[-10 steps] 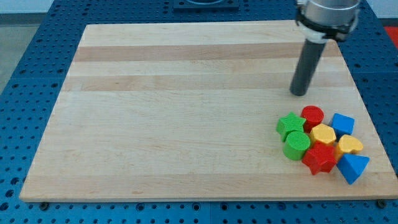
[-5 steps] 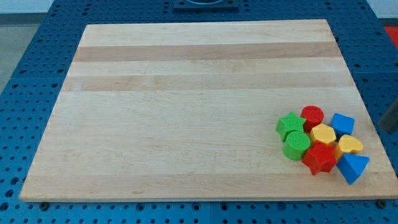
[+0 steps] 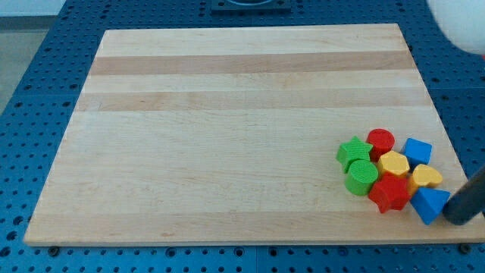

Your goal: Push the green star to the top left corner of the board

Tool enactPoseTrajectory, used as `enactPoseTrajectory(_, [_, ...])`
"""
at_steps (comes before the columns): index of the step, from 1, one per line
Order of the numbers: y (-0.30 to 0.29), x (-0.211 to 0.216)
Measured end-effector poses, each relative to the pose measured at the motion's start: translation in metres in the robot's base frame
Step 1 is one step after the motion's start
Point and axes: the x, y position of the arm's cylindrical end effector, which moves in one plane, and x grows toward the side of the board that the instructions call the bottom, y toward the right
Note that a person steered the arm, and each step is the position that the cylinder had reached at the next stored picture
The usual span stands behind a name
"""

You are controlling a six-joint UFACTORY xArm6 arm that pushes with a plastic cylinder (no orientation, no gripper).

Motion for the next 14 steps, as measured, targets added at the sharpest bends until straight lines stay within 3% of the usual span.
enactPoseTrajectory(7, [-0.125,-0.131])
enactPoseTrajectory(11, [-0.14,-0.215])
enactPoseTrajectory(14, [-0.199,-0.226])
